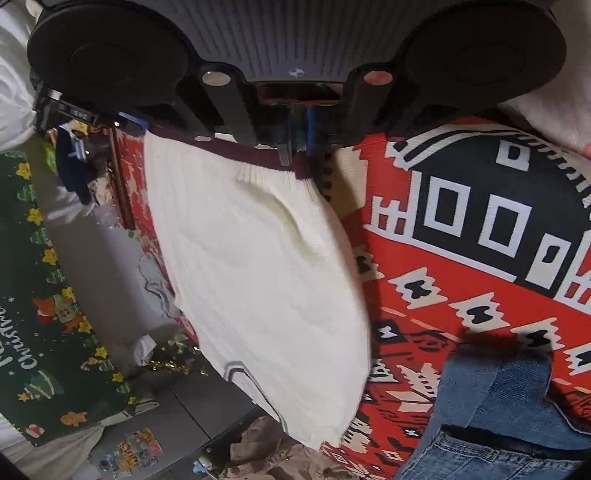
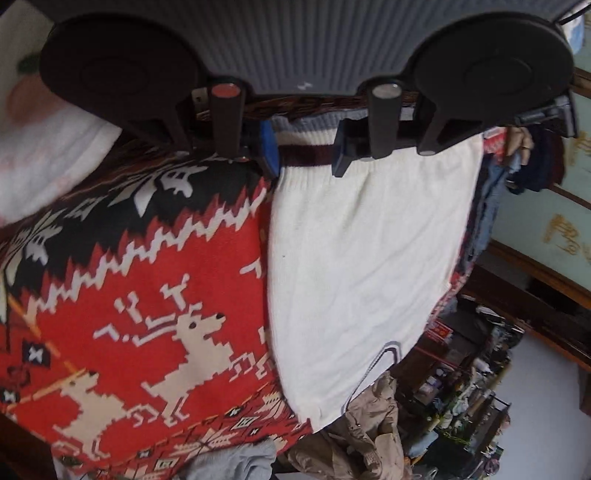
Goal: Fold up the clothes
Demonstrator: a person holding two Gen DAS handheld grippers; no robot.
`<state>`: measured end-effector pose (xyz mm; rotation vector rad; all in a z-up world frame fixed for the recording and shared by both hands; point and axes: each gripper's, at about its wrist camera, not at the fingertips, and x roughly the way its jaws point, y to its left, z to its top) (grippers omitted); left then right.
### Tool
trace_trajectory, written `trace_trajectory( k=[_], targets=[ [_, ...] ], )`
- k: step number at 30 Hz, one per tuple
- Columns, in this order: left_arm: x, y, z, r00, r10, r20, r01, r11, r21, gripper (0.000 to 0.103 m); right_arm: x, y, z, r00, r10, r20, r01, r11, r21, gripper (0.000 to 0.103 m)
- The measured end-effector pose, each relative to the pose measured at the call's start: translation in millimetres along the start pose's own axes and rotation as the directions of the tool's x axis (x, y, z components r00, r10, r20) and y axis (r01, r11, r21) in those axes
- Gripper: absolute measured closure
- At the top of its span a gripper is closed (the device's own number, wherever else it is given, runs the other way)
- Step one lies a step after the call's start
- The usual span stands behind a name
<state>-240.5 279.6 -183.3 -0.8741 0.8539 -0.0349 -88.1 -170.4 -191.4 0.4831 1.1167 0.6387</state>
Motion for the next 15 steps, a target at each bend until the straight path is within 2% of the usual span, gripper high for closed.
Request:
trace_trajectory(
  k=[3, 6, 9, 15],
  targets=[
    [-2.3, 1.2, 1.6, 1.0, -0.02, 0.009, 0.02, 1.0, -0.009, 0.098, 4.6, -5.4, 2.5, 0.999, 0.05, -0.004, -0.05, 0.998, 0.037, 0.066],
    [1.4, -0.2, 1.8, 1.0, -0.007, 0.002, 0.007, 1.0, 0.0, 0.097, 8.0, -10.6, 6.8, 0.997, 0.081, 0.018, -0.082, 0.994, 0.077, 0.066],
    [6.8, -2.2, 0.8, 1.0, 0.007, -0.007, -0.007, 1.0, 0.01, 0.096, 10.1, -13.1, 12.2, 0.995, 0.079, 0.053, -0.084, 0.992, 0.093, 0.066],
    [10.4, -2.9, 0.0, 1.0, 0.006, -0.012, -0.006, 1.0, 0.009, 0.095, 26.4, -8.3, 8.5, 0.99, 0.139, -0.002, -0.139, 0.988, 0.07, 0.066]
  ],
)
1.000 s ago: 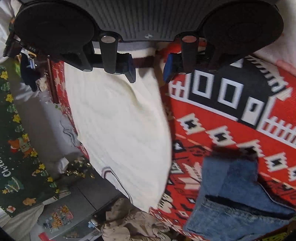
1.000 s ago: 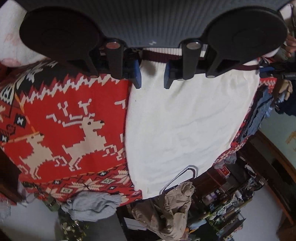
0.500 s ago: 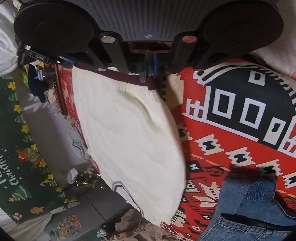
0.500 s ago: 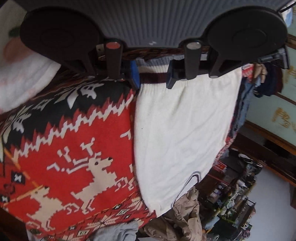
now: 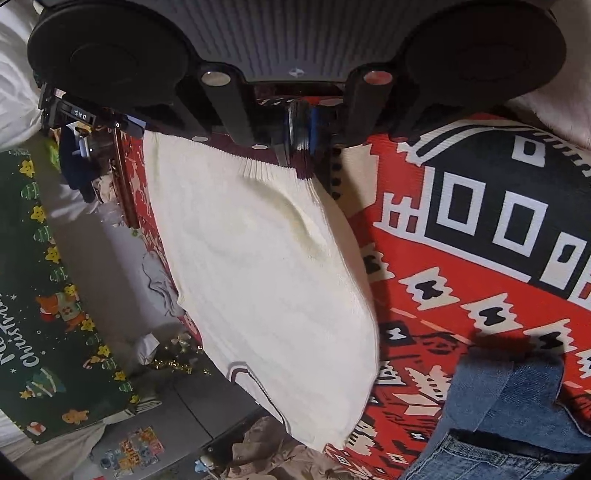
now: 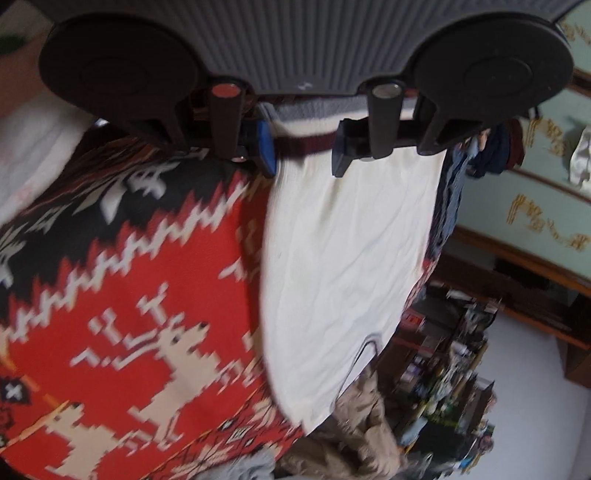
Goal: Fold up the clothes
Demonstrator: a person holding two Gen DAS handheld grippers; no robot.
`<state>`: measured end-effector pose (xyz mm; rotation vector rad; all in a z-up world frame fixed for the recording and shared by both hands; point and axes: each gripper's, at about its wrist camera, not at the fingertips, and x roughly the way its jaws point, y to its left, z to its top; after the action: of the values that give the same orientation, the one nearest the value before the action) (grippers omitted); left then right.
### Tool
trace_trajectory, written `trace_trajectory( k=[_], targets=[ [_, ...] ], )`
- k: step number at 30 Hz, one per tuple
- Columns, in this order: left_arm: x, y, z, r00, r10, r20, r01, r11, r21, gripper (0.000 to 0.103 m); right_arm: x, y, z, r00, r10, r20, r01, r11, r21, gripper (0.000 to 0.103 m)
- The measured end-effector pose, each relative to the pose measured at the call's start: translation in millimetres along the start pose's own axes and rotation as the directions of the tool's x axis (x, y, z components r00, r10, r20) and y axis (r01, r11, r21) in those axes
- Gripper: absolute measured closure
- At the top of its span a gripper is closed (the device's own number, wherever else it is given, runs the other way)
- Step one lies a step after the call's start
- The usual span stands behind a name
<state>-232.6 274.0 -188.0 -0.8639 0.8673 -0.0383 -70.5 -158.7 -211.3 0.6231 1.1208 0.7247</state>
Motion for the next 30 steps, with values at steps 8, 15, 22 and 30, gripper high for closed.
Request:
trace_trajectory(
  k=[8, 15, 22, 30],
  targets=[
    [1.0, -2.8, -0.1, 1.0, 0.023, 0.01, -0.023, 1.0, 0.002, 0.095, 12.4, 10.2, 3.6, 0.996, -0.08, 0.033, 0.082, 0.995, -0.054, 0.093],
    [-22.0, -22.6, 0.7, 0.977, 0.213, 0.029, -0.215, 0.973, 0.089, 0.097, -7.8, 39.9, 5.7, 0.963, -0.236, 0.129, 0.255, 0.954, -0.157, 0.098],
    [-27.3, -15.7, -4.7, 0.973, 0.229, -0.024, -0.228, 0.972, 0.058, 0.097, -28.9, 31.8, 13.3, 0.941, -0.313, 0.129, 0.328, 0.937, -0.123, 0.098],
    [-16.5, -8.8, -9.0, 0.968, 0.246, -0.052, -0.243, 0.968, 0.065, 0.097, -23.0, 20.7, 8.8, 0.923, -0.372, 0.099, 0.383, 0.913, -0.142, 0.098]
  ],
)
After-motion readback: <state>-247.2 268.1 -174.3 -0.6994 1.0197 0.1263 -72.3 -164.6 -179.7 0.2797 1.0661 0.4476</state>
